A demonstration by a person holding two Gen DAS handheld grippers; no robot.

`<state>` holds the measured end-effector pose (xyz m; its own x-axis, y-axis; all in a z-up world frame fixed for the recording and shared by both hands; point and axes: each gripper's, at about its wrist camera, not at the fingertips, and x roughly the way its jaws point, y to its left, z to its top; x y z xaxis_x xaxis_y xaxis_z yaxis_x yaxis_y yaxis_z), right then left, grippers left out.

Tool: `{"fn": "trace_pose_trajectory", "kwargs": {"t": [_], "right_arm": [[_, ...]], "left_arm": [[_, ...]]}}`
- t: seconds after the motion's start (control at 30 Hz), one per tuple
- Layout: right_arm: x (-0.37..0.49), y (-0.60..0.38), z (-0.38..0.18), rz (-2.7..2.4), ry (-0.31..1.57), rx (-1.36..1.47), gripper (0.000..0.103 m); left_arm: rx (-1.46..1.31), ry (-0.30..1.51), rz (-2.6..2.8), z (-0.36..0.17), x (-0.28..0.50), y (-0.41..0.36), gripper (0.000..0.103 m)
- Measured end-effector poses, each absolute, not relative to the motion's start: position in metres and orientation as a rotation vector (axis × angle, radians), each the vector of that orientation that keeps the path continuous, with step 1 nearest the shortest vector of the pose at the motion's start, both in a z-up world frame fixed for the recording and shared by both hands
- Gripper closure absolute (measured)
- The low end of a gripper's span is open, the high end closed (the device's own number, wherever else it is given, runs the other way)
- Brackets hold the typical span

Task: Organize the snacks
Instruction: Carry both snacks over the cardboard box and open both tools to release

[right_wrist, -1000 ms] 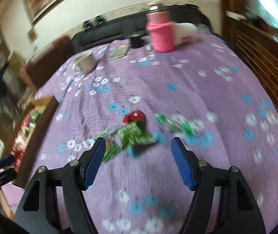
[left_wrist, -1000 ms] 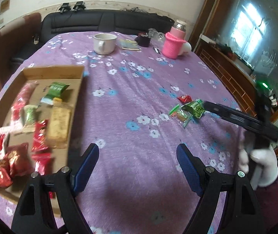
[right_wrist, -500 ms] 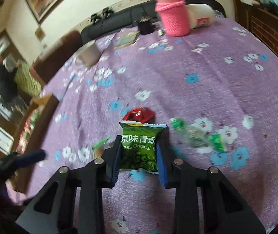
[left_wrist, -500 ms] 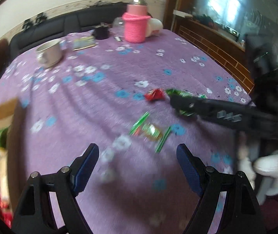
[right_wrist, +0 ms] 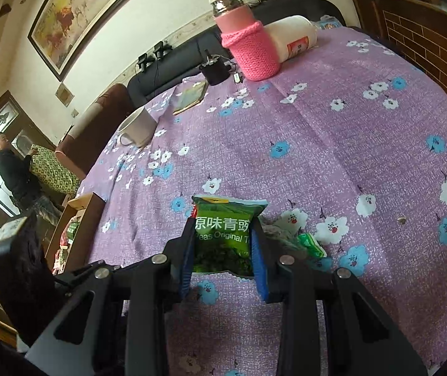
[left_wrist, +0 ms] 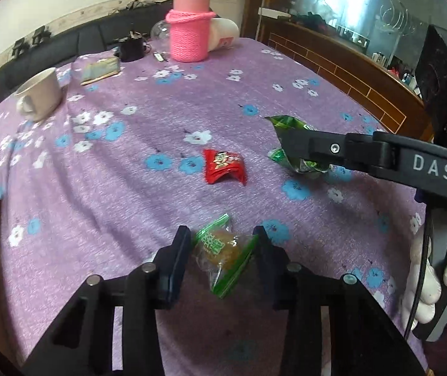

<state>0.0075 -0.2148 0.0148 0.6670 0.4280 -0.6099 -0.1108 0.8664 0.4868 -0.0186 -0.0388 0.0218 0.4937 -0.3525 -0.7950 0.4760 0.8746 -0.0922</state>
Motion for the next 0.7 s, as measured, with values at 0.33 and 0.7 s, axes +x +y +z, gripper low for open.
{"fn": "trace_pose_trajectory", "kwargs": {"t": [0.33,0.7], "right_arm": [[-0.001,-0.2,0.022,0.365,0.721,0.385,0.069],[-0.028,-0.07,0.065,0.624,0.741,0.255,0.069]], "left_arm": [[-0.047,0.807,-0.419,0.076,-0.067,0.057,0.069],[-0.218,0.746,-0.139,0.091,-0.092,0.219,0.069]]}}
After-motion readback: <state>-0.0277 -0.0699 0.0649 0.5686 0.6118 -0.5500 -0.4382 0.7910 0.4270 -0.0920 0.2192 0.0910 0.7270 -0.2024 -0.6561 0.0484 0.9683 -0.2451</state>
